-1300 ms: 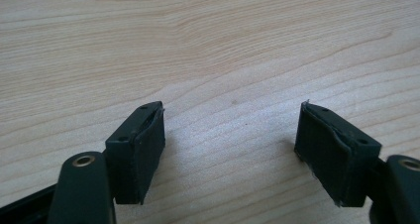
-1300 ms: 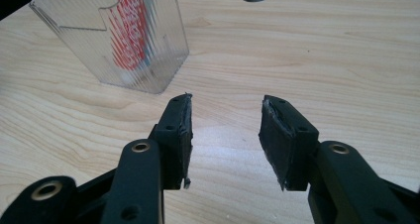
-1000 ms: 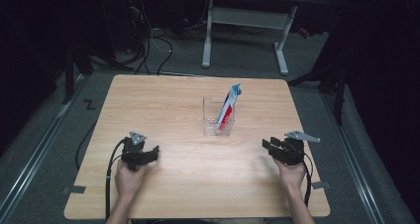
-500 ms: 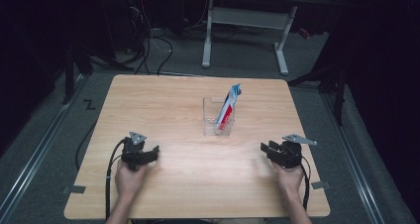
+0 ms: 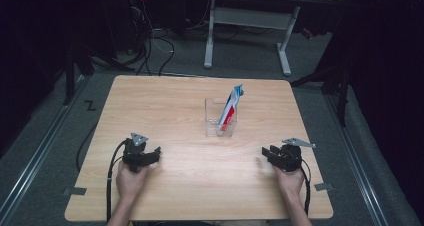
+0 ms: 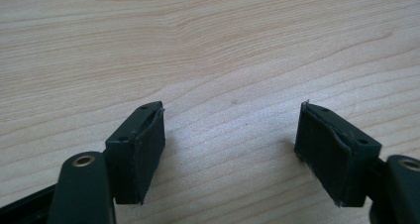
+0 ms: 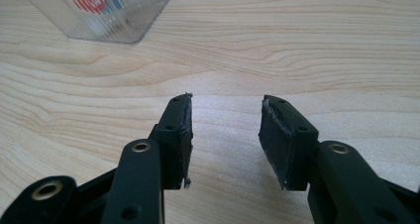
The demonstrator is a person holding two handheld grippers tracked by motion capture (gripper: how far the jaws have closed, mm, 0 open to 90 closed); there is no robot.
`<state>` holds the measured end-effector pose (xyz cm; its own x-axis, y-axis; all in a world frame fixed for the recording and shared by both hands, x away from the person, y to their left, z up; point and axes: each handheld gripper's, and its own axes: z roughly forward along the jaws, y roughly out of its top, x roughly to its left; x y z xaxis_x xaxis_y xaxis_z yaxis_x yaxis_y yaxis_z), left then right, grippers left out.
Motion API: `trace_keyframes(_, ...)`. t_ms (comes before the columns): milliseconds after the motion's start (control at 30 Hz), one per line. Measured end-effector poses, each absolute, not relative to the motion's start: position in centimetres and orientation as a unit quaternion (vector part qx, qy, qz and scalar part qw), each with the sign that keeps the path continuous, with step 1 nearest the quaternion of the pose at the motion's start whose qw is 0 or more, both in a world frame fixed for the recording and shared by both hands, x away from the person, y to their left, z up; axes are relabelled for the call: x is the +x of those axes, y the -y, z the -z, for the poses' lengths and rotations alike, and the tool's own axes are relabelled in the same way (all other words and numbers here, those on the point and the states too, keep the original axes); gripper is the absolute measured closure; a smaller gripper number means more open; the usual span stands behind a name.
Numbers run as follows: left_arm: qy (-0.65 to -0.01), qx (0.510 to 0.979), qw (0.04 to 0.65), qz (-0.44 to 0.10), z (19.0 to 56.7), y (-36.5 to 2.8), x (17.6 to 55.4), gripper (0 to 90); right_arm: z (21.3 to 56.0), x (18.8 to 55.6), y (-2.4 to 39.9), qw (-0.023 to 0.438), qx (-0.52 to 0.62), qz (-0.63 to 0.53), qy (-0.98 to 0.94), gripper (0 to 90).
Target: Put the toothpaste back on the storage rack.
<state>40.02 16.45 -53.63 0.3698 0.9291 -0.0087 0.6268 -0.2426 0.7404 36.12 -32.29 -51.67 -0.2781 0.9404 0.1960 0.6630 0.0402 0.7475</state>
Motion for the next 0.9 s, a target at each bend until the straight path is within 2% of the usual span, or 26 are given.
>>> trace_keyframes(900, -0.515, 0.755, 0.337, -0.224, 53.6, -16.4, 40.0, 27.8, 53.0, 36.8, 31.1, 0.208, 0.56, -0.352, -0.721, 53.8)
